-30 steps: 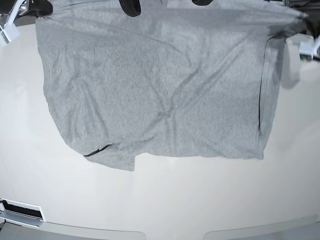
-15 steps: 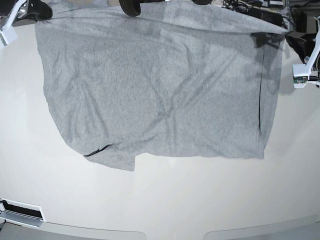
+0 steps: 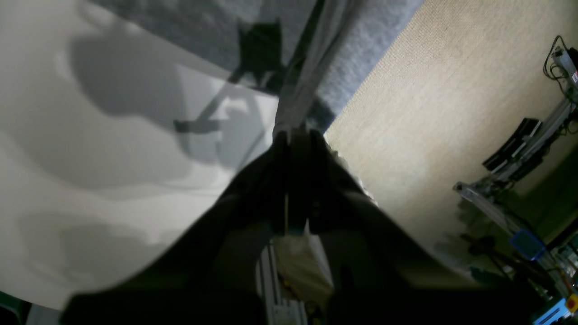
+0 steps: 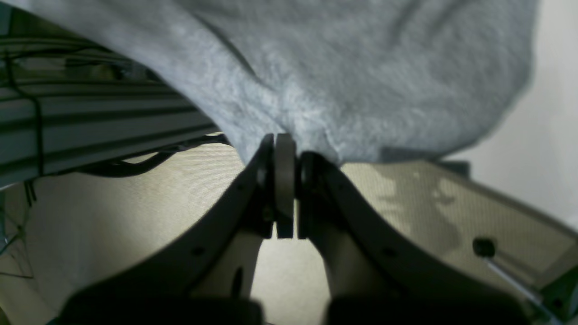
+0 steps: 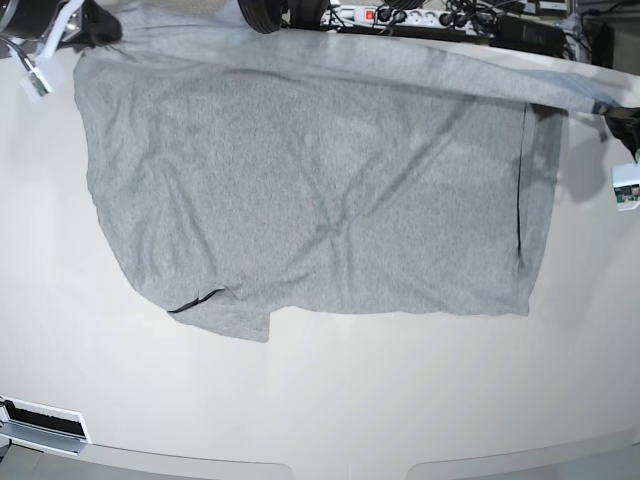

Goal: Layout the t-shirt on the table in an organized manner, then fold the t-shirt properly
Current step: 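Lay the t-shirt flat and release both grippers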

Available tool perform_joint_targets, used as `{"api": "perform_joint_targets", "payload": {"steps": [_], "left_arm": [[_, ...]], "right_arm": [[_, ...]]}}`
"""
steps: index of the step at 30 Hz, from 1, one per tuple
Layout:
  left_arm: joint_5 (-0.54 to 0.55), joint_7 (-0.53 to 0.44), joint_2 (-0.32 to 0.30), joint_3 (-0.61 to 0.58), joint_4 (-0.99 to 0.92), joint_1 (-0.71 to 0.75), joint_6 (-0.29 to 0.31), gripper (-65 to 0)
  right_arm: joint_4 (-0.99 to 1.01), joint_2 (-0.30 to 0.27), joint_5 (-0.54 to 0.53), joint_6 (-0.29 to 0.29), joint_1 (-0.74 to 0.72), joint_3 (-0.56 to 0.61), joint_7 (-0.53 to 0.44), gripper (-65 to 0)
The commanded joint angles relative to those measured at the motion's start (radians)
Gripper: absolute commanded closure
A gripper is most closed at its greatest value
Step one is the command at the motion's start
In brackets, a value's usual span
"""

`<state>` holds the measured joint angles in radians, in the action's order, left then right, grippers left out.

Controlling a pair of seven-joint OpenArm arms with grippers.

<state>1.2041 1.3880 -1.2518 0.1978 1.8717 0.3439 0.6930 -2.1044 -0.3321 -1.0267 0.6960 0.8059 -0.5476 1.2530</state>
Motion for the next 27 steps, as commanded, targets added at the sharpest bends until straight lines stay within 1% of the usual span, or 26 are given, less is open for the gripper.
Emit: {"api": "perform_joint_targets", "payload": {"steps": [1, 3, 5, 8, 11, 14, 16, 18, 20, 25, 27], "left_arm": [[-0.024, 0.008, -0.028, 0.015, 0.002, -0.009, 0.005, 0.0], [-0.059, 0.006, -0.028, 0.015, -0.006, -0.009, 0.005, 0.0], [-0.082, -0.047, -0.028, 0.015, -0.02, -0.008, 0.005, 0.0], [-0.082, -0.138, -0.028, 0.015, -0.051, -0.009, 0.005, 0.0], [-0.082, -0.201, -0.025, 0.015, -0.082, -0.009, 0.005, 0.0], [-0.082, -0.223, -0.006, 0.015, -0.105, -0.009, 0.005, 0.0], [-0.082, -0.233, 0.016, 0.015, -0.116, -0.009, 0.005, 0.0], [-0.086, -0.233, 0.039, 0.015, -0.121, -0.009, 0.005, 0.0], [-0.116, -0.242, 0.055, 0.015, -0.12, -0.01, 0.005, 0.0], [-0.23, -0.35, 0.055, 0.015, -0.12, -0.029, 0.005, 0.0], [-0.235, -0.372, 0.055, 0.015, -0.12, -0.05, 0.005, 0.0]], "right_arm": [[-0.013, -0.012, -0.002, 0.002, -0.007, 0.0, -0.012, 0.0], [-0.013, -0.012, 0.022, 0.002, -0.032, 0.005, -0.013, 0.0], [-0.013, -0.012, 0.038, 0.002, -0.053, 0.005, -0.012, 0.0], [-0.013, -0.011, 0.037, 0.002, -0.072, 0.005, -0.024, 0.0], [-0.003, -0.012, 0.04, 0.002, -0.075, 0.005, -0.07, 0.0], [0.022, -0.012, 0.099, 0.002, -0.082, 0.005, -0.14, 0.0], [0.045, -0.012, 0.122, 0.002, -0.106, 0.005, -0.143, 0.0], [0.067, -0.012, 0.119, 0.002, -0.132, 0.005, -0.142, 0.0], [0.082, -0.012, 0.119, 0.002, -0.156, 0.005, -0.141, 0.0], [0.085, -0.012, 0.119, 0.002, -0.198, 0.005, -0.131, 0.0], [0.085, -0.012, 0.119, 0.002, -0.205, 0.005, -0.132, 0.0]]}}
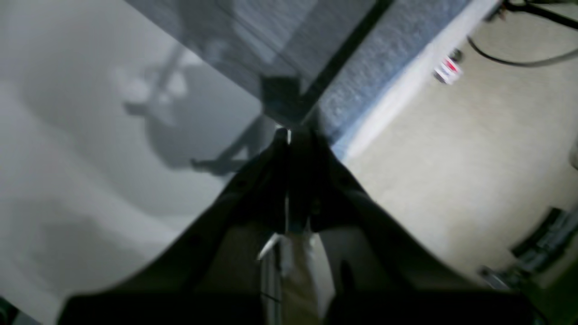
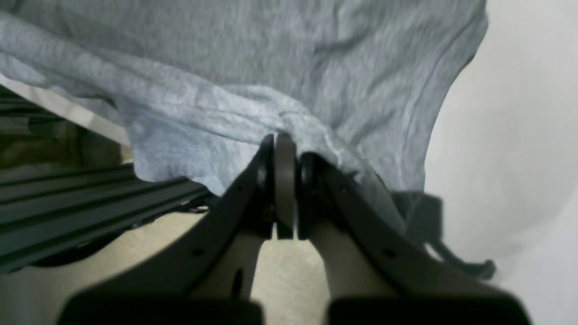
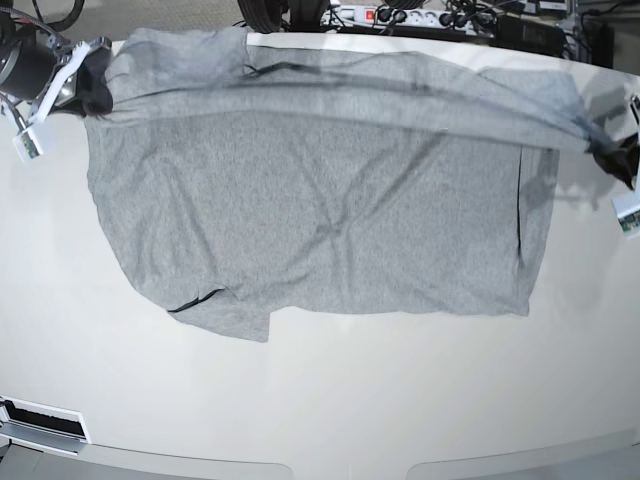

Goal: Layout the t-shirt on the table in an organized manner, then fold the t-shirt properly
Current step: 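Lay the t-shirt flat and release both grippers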

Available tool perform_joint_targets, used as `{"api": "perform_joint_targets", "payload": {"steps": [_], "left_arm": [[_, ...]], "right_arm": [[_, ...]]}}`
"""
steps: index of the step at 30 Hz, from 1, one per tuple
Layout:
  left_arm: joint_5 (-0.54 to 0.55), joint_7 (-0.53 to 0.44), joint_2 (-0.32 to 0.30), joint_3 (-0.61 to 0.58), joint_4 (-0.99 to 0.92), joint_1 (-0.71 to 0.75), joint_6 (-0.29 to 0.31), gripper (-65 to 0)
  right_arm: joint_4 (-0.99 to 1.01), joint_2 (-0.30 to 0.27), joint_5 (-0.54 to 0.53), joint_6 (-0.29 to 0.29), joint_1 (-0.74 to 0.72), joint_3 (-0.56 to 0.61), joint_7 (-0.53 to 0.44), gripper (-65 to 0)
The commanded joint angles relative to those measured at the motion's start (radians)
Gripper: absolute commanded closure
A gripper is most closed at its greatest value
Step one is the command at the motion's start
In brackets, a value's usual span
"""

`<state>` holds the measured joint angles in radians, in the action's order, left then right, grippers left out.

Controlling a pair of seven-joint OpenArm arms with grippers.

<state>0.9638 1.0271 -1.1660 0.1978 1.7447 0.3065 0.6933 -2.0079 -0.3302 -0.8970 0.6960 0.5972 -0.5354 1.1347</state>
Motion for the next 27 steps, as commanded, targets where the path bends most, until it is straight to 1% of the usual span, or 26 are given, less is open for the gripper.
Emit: {"api": "perform_joint_targets", "payload": {"steps": [1, 6, 10, 14, 15, 17, 18, 19, 20, 22, 24, 25, 27], "left_arm": [[0.006, -0.021, -0.03, 0.015, 0.007, -0.019, 0.005, 0.0], [0.002, -0.089, -0.031, 0.015, 0.007, -0.022, 0.005, 0.0], [-0.086, -0.185, -0.031, 0.015, 0.007, -0.022, 0.005, 0.0], [-0.099, -0.246, -0.031, 0.015, 0.007, -0.023, 0.005, 0.0], [-0.099, -0.245, -0.031, 0.015, 0.007, -0.026, 0.005, -4.5], [-0.099, -0.234, -0.031, 0.015, 0.007, -0.048, 0.005, -19.9], [-0.099, -0.224, -0.031, 0.015, 0.007, -0.065, 0.005, -26.7], [-0.1, -0.214, -0.031, 0.015, 0.007, -0.084, 0.005, -31.8], [-0.1, -0.211, -0.031, 0.015, 0.007, -0.106, 0.005, -34.5], [-0.106, -0.21, -0.031, 0.015, 0.007, -0.146, -0.056, -34.7], [-0.122, -0.21, -0.031, 0.015, 0.007, -0.174, -0.095, -34.7], [-0.122, -0.207, -0.031, 0.015, 0.007, -0.182, -0.105, -34.7], [-0.119, -0.18, -0.03, 0.015, 0.007, -0.188, -0.106, -34.7]], "right_arm": [[-0.011, -0.014, -0.014, 0.002, 0.004, -0.007, -0.014, 0.0], [-0.011, -0.014, -0.014, 0.002, 0.004, -0.007, -0.013, 0.0], [-0.011, -0.014, -0.019, 0.002, 0.004, -0.008, -0.014, 0.0], [-0.011, -0.014, -0.018, 0.002, 0.004, -0.008, -0.017, -0.5], [-0.011, -0.014, -0.018, 0.002, 0.003, -0.008, -0.017, -7.9], [-0.011, -0.015, -0.018, 0.002, 0.0, -0.008, -0.017, -25.9], [-0.011, -0.016, -0.018, -0.006, -0.006, -0.008, -0.017, -32.7], [-0.011, -0.017, -0.012, -0.02, -0.018, -0.008, -0.017, -35.9], [-0.012, -0.016, -0.001, -0.028, -0.029, -0.009, -0.017, -36.2], [-0.012, -0.016, 0.016, -0.036, -0.05, -0.01, -0.016, -36.2], [-0.012, -0.016, 0.003, -0.048, -0.061, -0.01, -0.013, -36.2], [-0.012, -0.016, -0.016, -0.049, -0.06, -0.01, -0.009, -36.2], [-0.012, -0.016, -0.067, -0.033, -0.06, -0.01, 0.051, -36.2]]}}
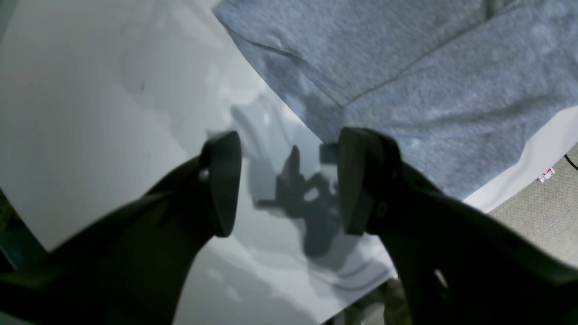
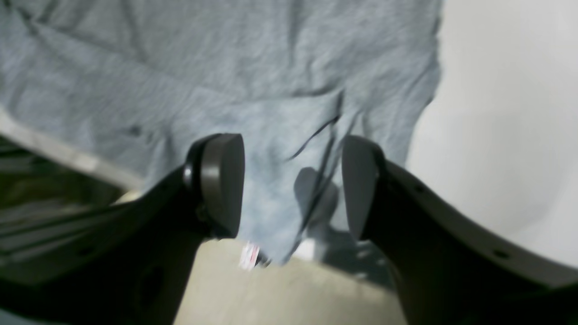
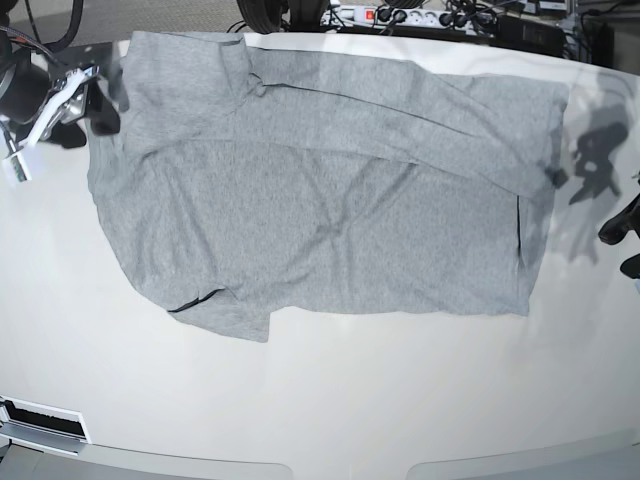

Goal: Layout the t-shirt on the table in an organized manner, then fold the t-shirt properly
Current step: 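Lay the t-shirt flat and release both grippers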

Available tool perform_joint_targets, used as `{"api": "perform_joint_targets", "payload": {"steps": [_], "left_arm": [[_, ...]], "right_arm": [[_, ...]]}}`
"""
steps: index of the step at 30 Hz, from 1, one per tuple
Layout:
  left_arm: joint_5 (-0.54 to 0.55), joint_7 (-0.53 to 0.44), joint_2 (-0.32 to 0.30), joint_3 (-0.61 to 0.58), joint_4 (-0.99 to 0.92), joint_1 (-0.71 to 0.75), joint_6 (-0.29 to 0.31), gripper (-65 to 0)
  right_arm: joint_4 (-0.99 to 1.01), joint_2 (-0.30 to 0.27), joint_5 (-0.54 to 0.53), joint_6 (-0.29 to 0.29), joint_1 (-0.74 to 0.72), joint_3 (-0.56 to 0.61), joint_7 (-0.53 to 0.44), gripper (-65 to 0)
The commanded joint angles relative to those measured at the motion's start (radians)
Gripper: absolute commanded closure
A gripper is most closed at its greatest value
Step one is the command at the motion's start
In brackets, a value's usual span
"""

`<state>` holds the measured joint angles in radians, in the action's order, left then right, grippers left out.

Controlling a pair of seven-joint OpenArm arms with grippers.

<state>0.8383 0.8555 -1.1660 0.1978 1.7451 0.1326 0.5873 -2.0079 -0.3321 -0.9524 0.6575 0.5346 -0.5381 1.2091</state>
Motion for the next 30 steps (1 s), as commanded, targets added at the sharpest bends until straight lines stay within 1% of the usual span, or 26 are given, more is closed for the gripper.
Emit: {"api": "perform_joint_targets", "payload": {"steps": [1, 3, 4, 6, 8, 10, 12, 14, 17, 20, 23, 26, 30], "left_arm": [[0.008, 0.001, -0.03, 0.015, 0.006, -0.014, 0.0, -34.7], [0.007, 0.018, -0.022, 0.015, 0.005, -0.013, 0.0, -34.7], [0.008, 0.02, -0.017, 0.015, 0.003, -0.014, 0.0, -34.7], [0.008, 0.021, -0.003, 0.015, -0.003, -0.014, 0.0, -34.7], [0.007, 0.022, 0.017, 0.015, -0.014, -0.013, 0.0, -34.7], [0.007, 0.029, 0.037, 0.015, -0.032, -0.014, 0.001, -34.7], [0.007, 0.029, 0.053, 0.015, -0.05, -0.014, 0.003, -34.7], [0.006, 0.029, 0.064, 0.015, -0.062, -0.014, 0.003, -34.7], [0.004, 0.04, 0.063, 0.015, -0.066, -0.014, 0.004, -34.7], [-0.015, 0.051, 0.063, 0.015, -0.066, -0.014, 0.003, -34.7], [-0.018, 0.051, 0.063, 0.015, -0.066, -0.014, 0.003, -34.7], [-0.018, 0.052, 0.063, 0.015, -0.066, -0.014, 0.004, -34.7], [-0.018, 0.063, 0.063, 0.015, -0.066, -0.014, 0.003, -34.7]], "right_arm": [[-0.012, -0.013, -0.045, 0.015, 0.005, -0.008, 0.023, -36.2], [-0.011, -0.009, -0.117, 0.014, 0.017, -0.008, 0.099, -36.2], [-0.011, -0.005, -0.154, 0.014, 0.031, -0.008, 0.119, -36.2], [-0.011, 0.01, -0.186, 0.014, 0.069, -0.008, 0.12, -36.2], [-0.011, 0.037, -0.17, 0.04, 0.11, -0.008, 0.108, -36.2], [-0.01, 0.07, -0.117, 0.041, 0.144, -0.007, 0.066, -36.2], [0.003, 0.1, -0.078, 0.015, 0.172, -0.006, 0.021, -36.2], [0.034, 0.12, -0.048, 0.011, 0.181, -0.006, -0.009, -36.2], [0.116, 0.121, -0.04, 0.02, 0.176, -0.005, -0.042, -36.2], [0.219, 0.121, -0.041, 0.04, 0.141, -0.005, -0.042, -36.2], [0.306, 0.121, -0.041, 0.041, 0.094, -0.005, -0.036, -36.2], [0.335, 0.121, -0.042, 0.041, 0.066, -0.005, -0.034, -36.2], [0.336, 0.121, -0.045, 0.041, 0.067, -0.005, -0.033, -36.2]]}}
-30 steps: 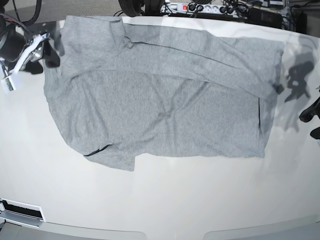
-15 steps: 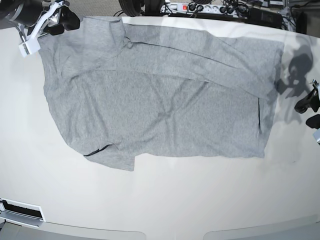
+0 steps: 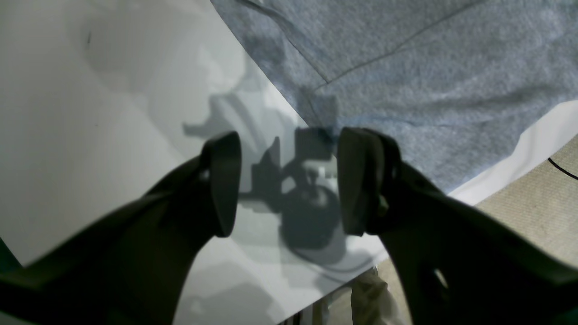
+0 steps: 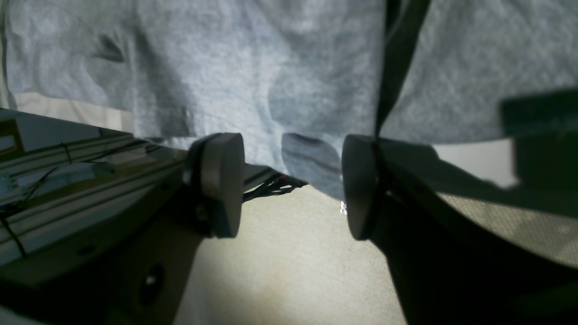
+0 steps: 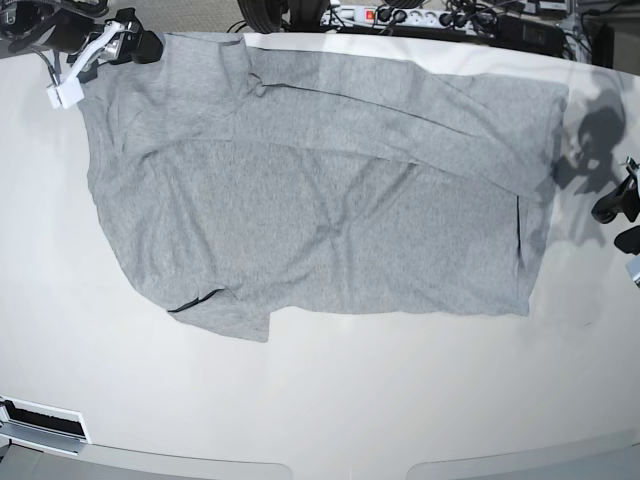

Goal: Layout the t-shirt on the table in an organized manner, then fold the t-shirt properly

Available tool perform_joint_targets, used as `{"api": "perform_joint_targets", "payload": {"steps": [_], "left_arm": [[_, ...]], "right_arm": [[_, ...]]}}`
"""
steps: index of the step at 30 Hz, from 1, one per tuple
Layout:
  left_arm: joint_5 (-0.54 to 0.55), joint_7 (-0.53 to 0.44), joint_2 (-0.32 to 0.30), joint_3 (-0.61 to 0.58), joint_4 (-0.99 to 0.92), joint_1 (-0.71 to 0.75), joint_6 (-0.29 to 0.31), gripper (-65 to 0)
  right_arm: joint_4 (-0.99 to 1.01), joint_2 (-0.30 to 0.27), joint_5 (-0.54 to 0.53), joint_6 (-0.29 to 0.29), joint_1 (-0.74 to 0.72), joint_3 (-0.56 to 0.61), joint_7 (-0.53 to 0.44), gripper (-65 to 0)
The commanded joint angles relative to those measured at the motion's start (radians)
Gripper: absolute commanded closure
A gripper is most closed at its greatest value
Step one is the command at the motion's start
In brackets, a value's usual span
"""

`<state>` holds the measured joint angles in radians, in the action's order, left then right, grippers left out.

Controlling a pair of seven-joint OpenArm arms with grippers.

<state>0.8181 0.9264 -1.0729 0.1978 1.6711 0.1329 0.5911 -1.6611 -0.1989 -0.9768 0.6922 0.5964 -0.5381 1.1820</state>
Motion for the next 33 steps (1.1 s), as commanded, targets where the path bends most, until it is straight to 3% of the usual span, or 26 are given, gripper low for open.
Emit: {"api": "perform_joint_targets", "payload": {"steps": [1, 8, 14, 16, 20, 28, 33], "left_arm": [[0.002, -0.009, -0.03, 0.015, 0.008, -0.014, 0.0, -34.7], [0.003, -0.009, -0.03, 0.015, 0.008, -0.014, 0.0, -34.7], [0.006, -0.009, -0.03, 0.015, 0.008, -0.014, 0.0, -34.7], [0.006, -0.009, -0.03, 0.015, 0.008, -0.014, 0.0, -34.7], [0.006, -0.006, -0.03, 0.015, 0.008, -0.014, -0.001, -34.7], [0.003, -0.002, -0.03, 0.015, 0.008, -0.014, -0.001, -34.7], [0.003, -0.002, -0.03, 0.015, 0.008, -0.014, -0.001, -34.7]], "right_arm": [[-0.011, -0.012, -0.021, 0.006, 0.005, -0.005, -0.003, -36.1], [-0.011, -0.012, -0.021, 0.006, 0.005, 0.003, -0.013, -36.0], [-0.005, -0.012, 0.037, 0.006, 0.004, 0.097, -0.035, -34.7], [-0.006, -0.013, 0.078, 0.006, 0.004, 0.126, -0.056, -28.0], [-0.006, -0.013, 0.061, 0.006, -0.013, 0.133, -0.048, -0.8], [-0.09, -0.036, -0.145, 0.006, -0.013, 0.126, 0.15, 0.0], [-0.129, -0.037, -0.06, 0.006, -0.012, 0.116, 0.157, 0.0]]}}
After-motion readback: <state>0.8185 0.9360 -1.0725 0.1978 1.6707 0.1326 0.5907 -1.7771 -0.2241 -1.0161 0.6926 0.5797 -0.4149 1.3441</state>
